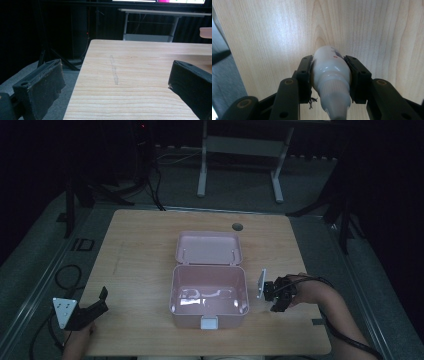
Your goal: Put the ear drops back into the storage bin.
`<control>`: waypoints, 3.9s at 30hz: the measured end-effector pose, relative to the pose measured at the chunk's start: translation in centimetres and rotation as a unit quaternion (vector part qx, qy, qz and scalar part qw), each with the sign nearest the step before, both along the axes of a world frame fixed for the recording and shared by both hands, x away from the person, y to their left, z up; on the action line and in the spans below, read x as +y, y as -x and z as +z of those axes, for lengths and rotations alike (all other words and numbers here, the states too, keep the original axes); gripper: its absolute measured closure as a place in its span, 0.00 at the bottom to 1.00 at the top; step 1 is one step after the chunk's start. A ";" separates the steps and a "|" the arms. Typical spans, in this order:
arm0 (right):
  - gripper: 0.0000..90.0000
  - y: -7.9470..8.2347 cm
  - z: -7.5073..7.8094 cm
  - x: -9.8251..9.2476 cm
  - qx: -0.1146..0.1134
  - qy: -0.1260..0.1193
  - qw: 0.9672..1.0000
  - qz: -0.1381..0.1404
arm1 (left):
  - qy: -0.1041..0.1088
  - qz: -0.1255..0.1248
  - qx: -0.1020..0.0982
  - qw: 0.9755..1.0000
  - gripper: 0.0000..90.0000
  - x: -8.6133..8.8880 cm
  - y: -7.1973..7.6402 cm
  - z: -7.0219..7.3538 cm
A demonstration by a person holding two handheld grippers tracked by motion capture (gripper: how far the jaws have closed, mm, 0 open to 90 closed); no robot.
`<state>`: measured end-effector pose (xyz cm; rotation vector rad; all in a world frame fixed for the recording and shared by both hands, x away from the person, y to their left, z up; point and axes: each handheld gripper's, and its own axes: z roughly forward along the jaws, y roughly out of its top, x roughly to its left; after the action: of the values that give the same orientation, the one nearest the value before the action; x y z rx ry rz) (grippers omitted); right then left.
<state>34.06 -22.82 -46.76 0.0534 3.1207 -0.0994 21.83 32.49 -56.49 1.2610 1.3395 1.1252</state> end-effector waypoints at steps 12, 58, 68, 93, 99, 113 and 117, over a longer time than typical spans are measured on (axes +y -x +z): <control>0.66 0.6 0.5 0.5 0.000 0.017 1.000 0.023 | 0.000 0.000 0.000 1.000 0.00 0.0 0.0 0.0; 0.66 1.1 10.3 5.5 -0.024 -0.010 1.000 0.007 | -0.001 -0.001 0.002 1.000 0.00 0.0 0.0 0.0; 0.66 1.3 11.2 7.4 -0.029 -0.014 0.999 0.021 | 0.000 -0.002 0.001 1.000 0.00 0.0 0.0 0.0; 0.66 1.4 11.1 11.9 -0.025 -0.027 0.998 0.053 | 0.000 -0.003 0.001 1.000 0.00 0.0 0.0 0.0; 0.66 1.2 9.9 12.8 -0.021 -0.035 0.998 0.057 | 0.000 -0.003 0.001 1.000 0.00 0.0 0.0 0.0; 0.66 0.5 4.9 13.4 0.000 -0.021 0.998 0.054 | 0.001 -0.004 0.001 1.000 0.00 0.0 0.0 0.0; 0.66 0.4 3.6 13.5 0.008 -0.014 0.998 0.055 | 0.000 -0.004 0.001 1.000 0.00 0.0 0.0 0.0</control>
<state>33.69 -9.37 -43.16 -0.1183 3.1330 -0.0544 21.86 32.52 -56.49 1.2653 1.3354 1.1190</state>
